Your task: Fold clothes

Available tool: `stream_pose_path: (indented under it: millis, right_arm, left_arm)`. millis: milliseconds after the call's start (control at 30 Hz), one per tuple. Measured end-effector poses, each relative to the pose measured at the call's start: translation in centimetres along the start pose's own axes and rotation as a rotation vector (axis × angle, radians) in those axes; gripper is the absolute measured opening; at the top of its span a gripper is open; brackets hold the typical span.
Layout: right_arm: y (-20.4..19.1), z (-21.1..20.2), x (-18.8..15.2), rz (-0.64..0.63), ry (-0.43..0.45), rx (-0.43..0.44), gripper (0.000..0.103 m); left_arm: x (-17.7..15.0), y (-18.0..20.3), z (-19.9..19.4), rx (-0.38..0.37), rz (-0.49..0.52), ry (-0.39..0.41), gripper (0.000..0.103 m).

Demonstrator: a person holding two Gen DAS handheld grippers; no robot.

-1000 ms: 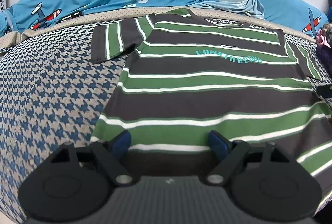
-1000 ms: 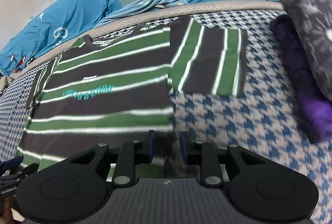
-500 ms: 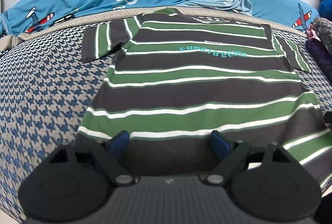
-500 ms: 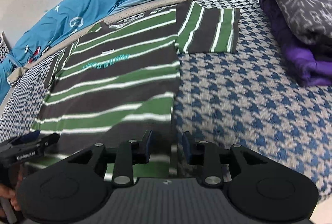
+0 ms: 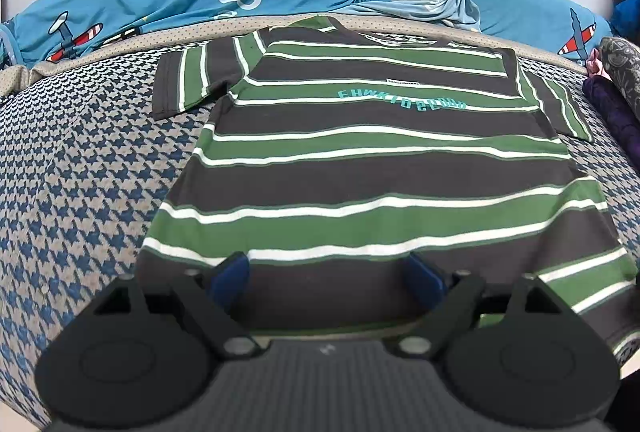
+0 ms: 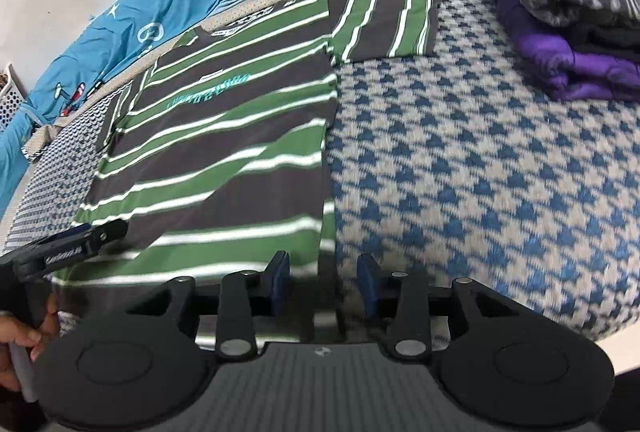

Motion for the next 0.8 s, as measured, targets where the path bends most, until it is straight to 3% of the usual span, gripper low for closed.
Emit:
stream_pose_path:
  millis: [333, 367, 467, 800]
  right_arm:
    - [-1.4, 0.5, -1.8, -0.065, -0.033, 0.019, 0.037]
    - [-1.5, 0.6, -1.8, -0.074, -0.034, 0.012, 0.033]
    - [-1.6, 0.7, -2.0, -0.083, -0.034, 0.006, 0.008]
    - [-1.1, -1.1, -3.8, -0.07, -0.006, -0.028, 0.003]
  left_arm:
    - [-0.1, 0.1, -0.1, 0.005, 0.0, 0.003, 0.085]
    - [-0.2, 0.1, -0.1, 0.005, -0.002, 0.002, 0.085]
    - [-0.2, 0.3, -0.1, 0.008, 0.007, 0.005, 0.086]
    - [-0.6, 0.3, -0.5, 0.001, 0.0, -0.01, 0.1]
Point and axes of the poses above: each gripper's, at about its wrist camera, not at the fingertips, and z roughly the way its jaws point, y to its right, x to its top, the point moved 2 cm from there along z, roughly the way its jaws point, and after that the axes turned 13 degrees about x, right-handed, at the moved point
